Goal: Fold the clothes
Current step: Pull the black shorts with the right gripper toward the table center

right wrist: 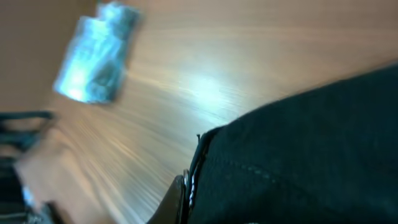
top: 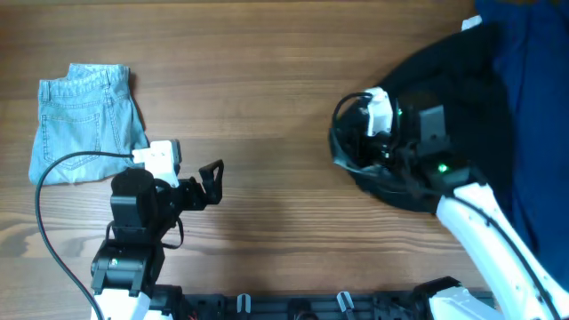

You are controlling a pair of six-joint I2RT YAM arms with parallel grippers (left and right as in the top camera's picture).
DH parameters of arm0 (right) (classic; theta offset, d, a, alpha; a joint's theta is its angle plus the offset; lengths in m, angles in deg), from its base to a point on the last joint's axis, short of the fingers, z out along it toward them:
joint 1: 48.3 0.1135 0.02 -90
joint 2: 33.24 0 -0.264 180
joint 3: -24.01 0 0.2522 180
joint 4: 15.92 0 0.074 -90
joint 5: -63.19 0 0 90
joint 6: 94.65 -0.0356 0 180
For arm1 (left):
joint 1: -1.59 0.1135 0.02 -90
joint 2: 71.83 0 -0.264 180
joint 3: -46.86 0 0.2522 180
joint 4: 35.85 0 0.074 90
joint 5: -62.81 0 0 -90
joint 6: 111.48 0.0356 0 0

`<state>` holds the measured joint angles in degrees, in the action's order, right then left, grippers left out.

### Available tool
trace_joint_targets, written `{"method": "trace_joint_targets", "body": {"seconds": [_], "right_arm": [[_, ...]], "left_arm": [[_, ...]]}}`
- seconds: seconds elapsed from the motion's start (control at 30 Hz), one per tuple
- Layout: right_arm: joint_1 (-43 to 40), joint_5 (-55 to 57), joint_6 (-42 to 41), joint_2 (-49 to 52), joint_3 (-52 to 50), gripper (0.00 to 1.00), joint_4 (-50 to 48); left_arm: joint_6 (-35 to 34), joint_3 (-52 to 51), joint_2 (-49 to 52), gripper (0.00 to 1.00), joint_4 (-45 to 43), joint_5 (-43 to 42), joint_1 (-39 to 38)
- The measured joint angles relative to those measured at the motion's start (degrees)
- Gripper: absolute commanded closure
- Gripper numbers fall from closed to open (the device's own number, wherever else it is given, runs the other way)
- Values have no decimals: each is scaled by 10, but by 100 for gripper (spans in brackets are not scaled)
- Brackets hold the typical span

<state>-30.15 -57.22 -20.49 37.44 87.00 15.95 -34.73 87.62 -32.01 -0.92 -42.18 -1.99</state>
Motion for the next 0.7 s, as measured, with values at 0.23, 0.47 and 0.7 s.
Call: {"method": "trace_joint_targets", "body": {"seconds": [0.23, 0.47, 0.7], "right_arm": [[84, 4, -90, -11, 0, 95, -128], [111, 25, -127, -9, 1, 61, -137], [110, 219, -111, -7, 3, 43, 142]], "left_arm": [[0, 0, 0, 0, -10, 0, 0], [0, 0, 0, 0, -20, 0, 0], [0, 1, 0, 0, -20, -1, 0]]}}
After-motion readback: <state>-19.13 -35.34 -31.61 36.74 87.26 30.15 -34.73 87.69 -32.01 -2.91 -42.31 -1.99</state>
